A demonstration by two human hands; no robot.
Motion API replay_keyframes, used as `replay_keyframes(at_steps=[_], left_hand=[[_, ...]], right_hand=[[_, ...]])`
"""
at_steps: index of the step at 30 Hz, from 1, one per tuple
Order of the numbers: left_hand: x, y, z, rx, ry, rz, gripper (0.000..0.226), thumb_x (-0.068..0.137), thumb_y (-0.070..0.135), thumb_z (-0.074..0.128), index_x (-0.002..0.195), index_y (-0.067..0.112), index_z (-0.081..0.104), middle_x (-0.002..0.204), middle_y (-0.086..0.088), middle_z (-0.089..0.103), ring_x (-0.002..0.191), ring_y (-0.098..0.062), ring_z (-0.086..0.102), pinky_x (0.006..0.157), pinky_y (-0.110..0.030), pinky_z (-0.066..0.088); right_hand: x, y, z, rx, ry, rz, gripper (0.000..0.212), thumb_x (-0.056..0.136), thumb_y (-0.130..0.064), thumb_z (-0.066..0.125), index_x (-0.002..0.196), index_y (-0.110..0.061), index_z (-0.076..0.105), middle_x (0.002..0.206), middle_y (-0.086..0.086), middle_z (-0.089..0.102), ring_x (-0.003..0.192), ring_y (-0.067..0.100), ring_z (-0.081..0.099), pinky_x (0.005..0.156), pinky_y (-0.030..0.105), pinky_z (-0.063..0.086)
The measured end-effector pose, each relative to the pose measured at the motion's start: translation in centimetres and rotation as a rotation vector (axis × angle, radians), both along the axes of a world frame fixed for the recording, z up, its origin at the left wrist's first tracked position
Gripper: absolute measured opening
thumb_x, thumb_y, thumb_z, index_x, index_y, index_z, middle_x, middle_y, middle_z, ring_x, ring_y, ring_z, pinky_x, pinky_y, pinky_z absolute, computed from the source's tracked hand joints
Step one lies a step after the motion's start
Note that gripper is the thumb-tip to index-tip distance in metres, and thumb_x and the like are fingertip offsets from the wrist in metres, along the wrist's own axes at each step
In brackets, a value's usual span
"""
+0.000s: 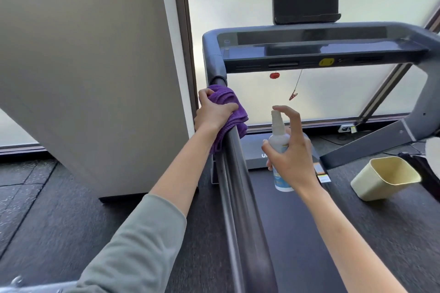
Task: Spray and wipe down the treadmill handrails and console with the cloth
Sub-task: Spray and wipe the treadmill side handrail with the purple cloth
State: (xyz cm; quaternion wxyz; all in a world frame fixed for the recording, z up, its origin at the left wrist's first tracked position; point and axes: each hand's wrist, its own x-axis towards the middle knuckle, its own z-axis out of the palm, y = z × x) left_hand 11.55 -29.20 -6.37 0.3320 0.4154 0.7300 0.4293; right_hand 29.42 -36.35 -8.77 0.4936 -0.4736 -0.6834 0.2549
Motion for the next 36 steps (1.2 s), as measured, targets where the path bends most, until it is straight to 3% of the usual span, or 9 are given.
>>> replay_keyframes(at_steps=[5,10,13,19,22,26,30,33,36], left_hand=[[1.7,-6.0,-0.6,0.017,0.080,-0.039,0.056,0.072,0.040,0.071,0.111,0.035,0.032,0.116,-0.004,0.056,0.097,-0.030,0.056,0.078,-0.033,0.037],[3.4,-12.5,-0.4,0.042,0.066,-0.085,0.054,0.073,0.039,0.072,0.112,0.037,0.034,0.117,-0.005,0.056,0.101,-0.031,0.056,0.082,-0.032,0.039],[4.6,-16.4,-0.3,0.036,0.072,-0.087,0.052,0.072,0.039,0.072,0.106,0.041,0.033,0.116,-0.004,0.055,0.099,-0.029,0.056,0.081,-0.032,0.037],[6.9,-24.5,-0.2,0.053,-0.010,-0.076,0.052,0.067,0.041,0.074,0.099,0.050,0.033,0.116,0.004,0.055,0.098,-0.026,0.059,0.092,-0.041,0.048],[7.9,-28.1,-0.8,0.075,-0.009,-0.061,0.053,0.060,0.049,0.070,0.099,0.051,0.034,0.112,0.008,0.057,0.092,-0.025,0.063,0.089,-0.044,0.051],[8.4,-27.8,-1.2,0.091,0.002,0.002,0.053,0.064,0.047,0.074,0.101,0.046,0.036,0.110,0.005,0.058,0.085,-0.028,0.066,0.085,-0.042,0.052],[7.4,-23.9,-0.3,0.073,-0.018,-0.011,0.053,0.072,0.039,0.075,0.107,0.037,0.036,0.114,0.000,0.055,0.094,-0.025,0.059,0.077,-0.031,0.040],[6.7,-22.6,0.0,0.059,-0.050,-0.040,0.056,0.073,0.037,0.075,0.111,0.036,0.034,0.117,-0.001,0.054,0.096,-0.025,0.058,0.076,-0.030,0.040],[6.8,-24.0,-0.8,0.132,-0.085,-0.080,0.052,0.075,0.034,0.074,0.112,0.036,0.037,0.120,-0.004,0.054,0.095,-0.025,0.059,0.084,-0.035,0.046]], right_hand=[[0.6,-3.1,0.6,0.015,0.009,0.028,0.072,0.079,0.006,0.063,0.122,-0.048,0.041,0.068,0.013,0.056,0.049,0.039,0.053,0.054,0.046,0.056],[2.7,-6.8,0.7,0.043,-0.010,0.038,0.072,0.081,0.005,0.065,0.124,-0.047,0.039,0.077,0.003,0.056,0.052,0.038,0.056,0.052,0.047,0.056],[4.2,-9.1,0.4,0.033,-0.018,0.033,0.070,0.082,0.003,0.064,0.125,-0.046,0.040,0.076,0.006,0.055,0.051,0.038,0.057,0.050,0.046,0.057],[5.8,-12.7,0.0,0.053,-0.040,0.067,0.069,0.083,0.004,0.066,0.126,-0.043,0.040,0.074,0.005,0.057,0.049,0.032,0.058,0.049,0.039,0.056],[6.3,-14.3,-0.5,0.060,-0.023,0.068,0.069,0.082,0.004,0.067,0.125,-0.045,0.041,0.070,0.004,0.057,0.047,0.027,0.058,0.047,0.032,0.055],[6.5,-15.6,-0.7,0.018,-0.027,0.078,0.070,0.083,0.001,0.068,0.124,-0.048,0.040,0.073,0.010,0.057,0.050,0.031,0.059,0.048,0.036,0.056],[6.7,-16.1,-0.2,0.026,-0.037,0.044,0.068,0.081,0.004,0.064,0.125,-0.043,0.042,0.065,0.006,0.057,0.043,0.023,0.057,0.045,0.024,0.051],[6.1,-17.2,0.3,0.031,-0.077,0.021,0.068,0.082,0.002,0.065,0.125,-0.045,0.040,0.064,0.008,0.056,0.046,0.029,0.058,0.048,0.037,0.056],[5.3,-18.9,0.5,0.022,-0.089,0.001,0.067,0.083,0.000,0.066,0.127,-0.044,0.041,0.067,0.013,0.058,0.050,0.032,0.058,0.054,0.045,0.057]])
